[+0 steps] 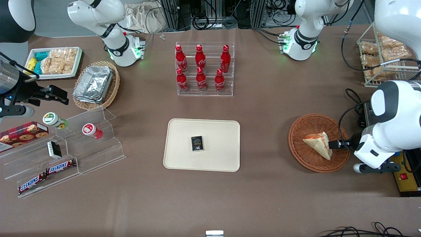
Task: Place sandwich from basket to tray
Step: 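Lower the open left gripper over the wrapped sandwich in the basket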
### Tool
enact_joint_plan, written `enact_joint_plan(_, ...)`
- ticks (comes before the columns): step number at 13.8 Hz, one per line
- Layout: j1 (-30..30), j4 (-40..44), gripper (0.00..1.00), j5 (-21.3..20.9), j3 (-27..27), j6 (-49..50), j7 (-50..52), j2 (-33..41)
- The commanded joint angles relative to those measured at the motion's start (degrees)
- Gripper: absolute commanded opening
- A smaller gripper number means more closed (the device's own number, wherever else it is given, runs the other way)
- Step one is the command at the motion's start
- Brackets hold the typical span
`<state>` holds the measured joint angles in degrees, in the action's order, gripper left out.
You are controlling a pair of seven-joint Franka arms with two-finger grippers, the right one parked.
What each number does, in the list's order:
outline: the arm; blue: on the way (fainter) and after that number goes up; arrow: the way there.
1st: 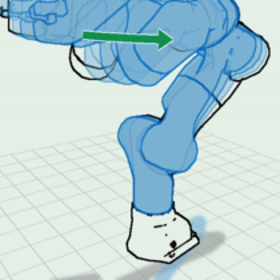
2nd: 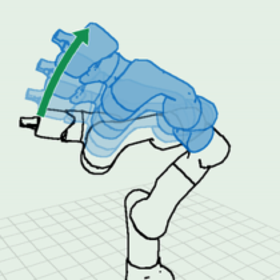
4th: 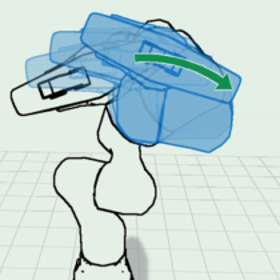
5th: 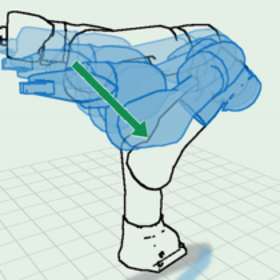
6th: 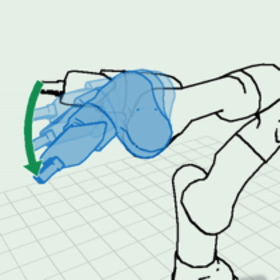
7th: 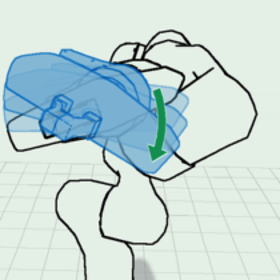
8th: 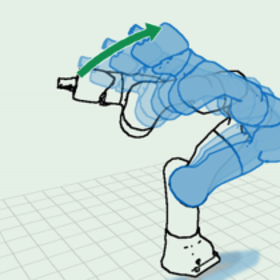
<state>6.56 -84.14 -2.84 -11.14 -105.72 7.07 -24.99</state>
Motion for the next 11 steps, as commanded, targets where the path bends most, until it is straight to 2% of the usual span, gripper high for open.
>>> enact_joint_plan(1, 0.21, 0.20, 1.00, 0.12, -0.02, -0.36, -0.48, -0.15)
enact_joint_plan(6, 0.48, 0.03, 1.00, 2.66, 0.07, 0.07, -0.74, -0.33)
enact_joint_plan(9, 1.88, -4.79, 0.99, 2.58, 0.16, 0.52, -1.18, 1.25)
enact_joint_plan(11, 3.55, -10.58, 0.99, 2.67, 0.16, -4.72, -1.09, 3.26)
